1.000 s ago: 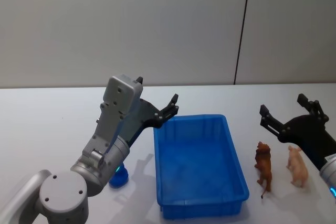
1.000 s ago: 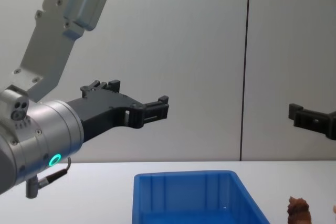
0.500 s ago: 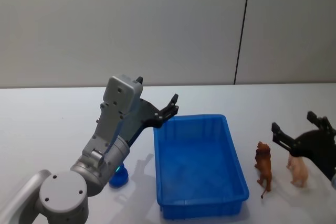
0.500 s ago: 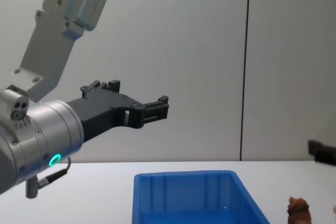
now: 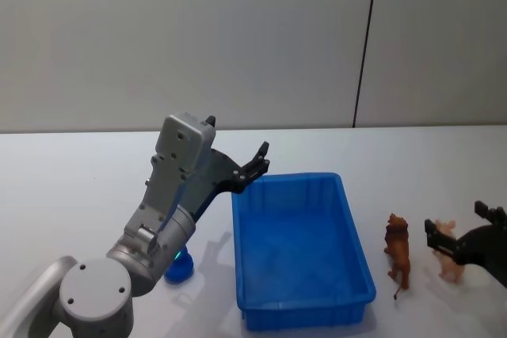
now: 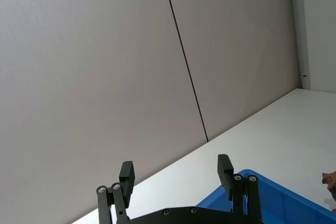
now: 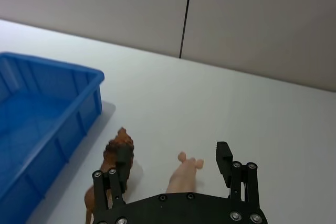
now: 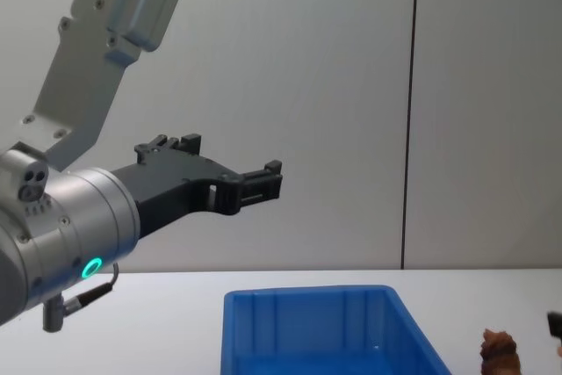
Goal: Pick up the two dolls from the table and place them into the box.
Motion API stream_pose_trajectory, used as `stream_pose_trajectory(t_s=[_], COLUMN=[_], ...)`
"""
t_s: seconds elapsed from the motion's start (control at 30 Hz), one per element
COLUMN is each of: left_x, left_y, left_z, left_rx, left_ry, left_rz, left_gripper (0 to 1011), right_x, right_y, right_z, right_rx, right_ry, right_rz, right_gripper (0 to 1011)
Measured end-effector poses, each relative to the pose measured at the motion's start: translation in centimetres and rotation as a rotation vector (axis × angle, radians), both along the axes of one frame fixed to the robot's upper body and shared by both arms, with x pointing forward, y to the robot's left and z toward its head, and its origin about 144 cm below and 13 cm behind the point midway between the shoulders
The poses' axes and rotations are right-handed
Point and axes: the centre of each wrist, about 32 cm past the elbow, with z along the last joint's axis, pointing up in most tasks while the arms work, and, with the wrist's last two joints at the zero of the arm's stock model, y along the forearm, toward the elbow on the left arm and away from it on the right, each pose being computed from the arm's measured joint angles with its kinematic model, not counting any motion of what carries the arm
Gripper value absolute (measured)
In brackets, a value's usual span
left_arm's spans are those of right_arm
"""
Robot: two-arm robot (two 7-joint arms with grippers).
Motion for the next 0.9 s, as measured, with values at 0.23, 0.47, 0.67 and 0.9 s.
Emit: stream_pose_trajectory(t_s=[0.23,0.47,0.67,0.9], left_x=[0.0,0.0,0.0,0.0], left_y=[0.0,0.0,0.0,0.0], left_z=[0.0,0.0,0.0,0.0], left_rx=[0.0,0.0,0.0,0.0], left_ry=[0.0,0.0,0.0,0.0], left_rz=[0.0,0.0,0.0,0.0], left_gripper=[1001,1001,1001,1001], right_x=[0.5,0.9,1.3,1.6], right_y=[-0.3,-0.4,-0.3,-0.2], right_z=[-0.9,-1.7,-2.3,-2.9], right_rx=[-0.027,-0.039,-0.039,-0.037], right_ry=[0.06,0.115,0.164,0.213], right_rz=[0.006,0.01,0.01,0.007], right_gripper=[1001,1001,1001,1001])
